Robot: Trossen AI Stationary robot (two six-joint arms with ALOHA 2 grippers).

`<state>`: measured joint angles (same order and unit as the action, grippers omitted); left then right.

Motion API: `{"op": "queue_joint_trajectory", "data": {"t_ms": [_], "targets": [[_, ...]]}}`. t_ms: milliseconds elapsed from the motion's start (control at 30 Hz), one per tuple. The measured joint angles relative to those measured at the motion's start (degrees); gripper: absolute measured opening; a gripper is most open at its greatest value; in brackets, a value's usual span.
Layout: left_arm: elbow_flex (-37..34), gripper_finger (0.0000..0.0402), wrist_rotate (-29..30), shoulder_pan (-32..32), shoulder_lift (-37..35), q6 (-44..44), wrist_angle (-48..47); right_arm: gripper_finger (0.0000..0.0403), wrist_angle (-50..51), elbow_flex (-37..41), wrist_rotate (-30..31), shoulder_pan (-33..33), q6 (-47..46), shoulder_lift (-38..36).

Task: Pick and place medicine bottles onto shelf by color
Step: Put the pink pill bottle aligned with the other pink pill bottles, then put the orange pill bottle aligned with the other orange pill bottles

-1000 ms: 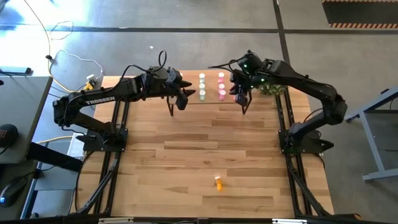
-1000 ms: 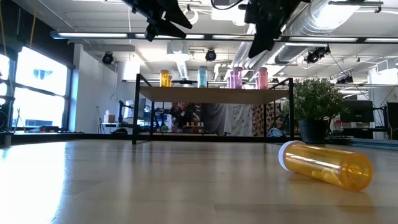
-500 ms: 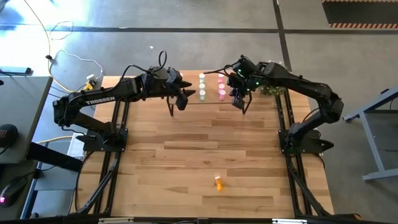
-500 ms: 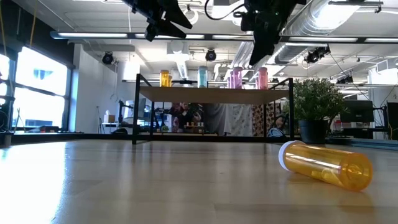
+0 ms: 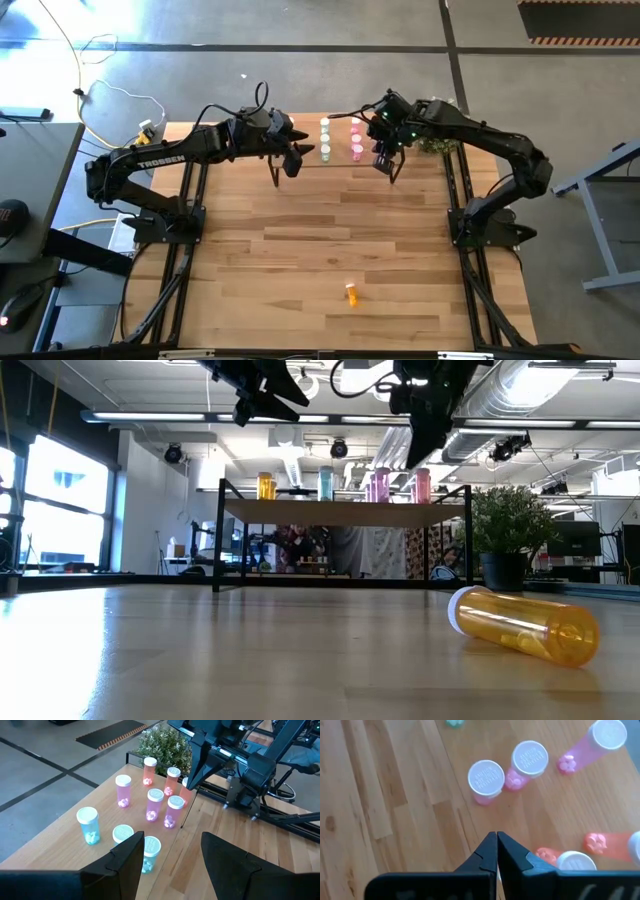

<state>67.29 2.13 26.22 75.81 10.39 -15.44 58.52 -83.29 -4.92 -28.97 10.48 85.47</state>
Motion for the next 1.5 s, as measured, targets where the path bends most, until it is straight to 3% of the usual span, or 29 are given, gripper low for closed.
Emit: {"op": "queue_joint_trajectory", "data": {"t_ms": [733, 900, 1067, 1300, 1500], "targets": [[0.0, 0.0186, -0.02, 0.0, 0.0, 0.02, 0.0, 0.0, 3.16, 0.0, 3.08, 0.0, -1.51, -0.02], [0.0, 0.0186, -0.02, 0.0, 0.0, -0.02, -0.07, 0.0, 3.51, -3.32, 2.92, 1.18, -3.55, -0.04], [-0.04, 0.0186, -0.37, 0.0, -1.8, -0.69, -3.41, 0.0, 6.36, -7.74, 0.46, 4.21, -12.5, -0.13], [-0.13, 0.0186, -0.41, -1.77, -7.6, -3.54, -12.02, 0.0, 7.72, -6.77, -4.4, 13.42, -26.53, -0.09], [-7.01, 0.0186, -0.43, -5.7, -13.01, -0.65, -11.0, 0.0, 6.3, -4.73, -3.35, 23.37, -40.28, -0.09]]}}
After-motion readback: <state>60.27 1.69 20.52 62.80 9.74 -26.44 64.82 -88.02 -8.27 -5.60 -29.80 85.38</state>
